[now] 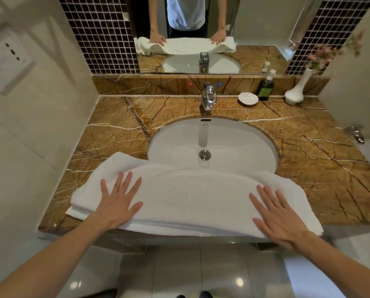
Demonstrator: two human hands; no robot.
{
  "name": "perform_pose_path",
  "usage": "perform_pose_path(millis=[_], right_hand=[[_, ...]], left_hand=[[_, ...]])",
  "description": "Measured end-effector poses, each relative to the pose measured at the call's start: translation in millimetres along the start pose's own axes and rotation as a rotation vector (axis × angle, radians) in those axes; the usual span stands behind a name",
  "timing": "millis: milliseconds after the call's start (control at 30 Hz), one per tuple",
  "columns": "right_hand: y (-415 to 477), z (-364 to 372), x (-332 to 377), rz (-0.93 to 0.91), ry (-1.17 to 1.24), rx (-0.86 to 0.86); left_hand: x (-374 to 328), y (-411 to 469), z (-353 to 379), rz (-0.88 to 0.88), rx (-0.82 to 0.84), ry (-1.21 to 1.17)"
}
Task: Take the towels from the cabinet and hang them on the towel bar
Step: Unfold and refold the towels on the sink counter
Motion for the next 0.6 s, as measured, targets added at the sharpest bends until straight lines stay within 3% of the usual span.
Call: perform_pose_path(millis=[167,300,600], right_hand=[[7,-7,1,-0.053,0.032,0.030],[22,-22,10,-0.054,0.110,-0.054],[37,-6,26,-0.012,0.199,0.007]], left_hand=[[-5,-5,-4,-0.020,-0.020,0.027],[-3,13,-23,-0.005,-0.066,0.035],[27,24,-13,-0.214,0.037,-0.046]])
Point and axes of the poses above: each hand's wrist, its own y-axis towards the middle knuckle, its own z-axis out of the palm, x = y × z, the point moved 5 cm from there along y, towards the middle knuckle, and after that the axes turned 1 degree about -z, right-handed, at the moved point
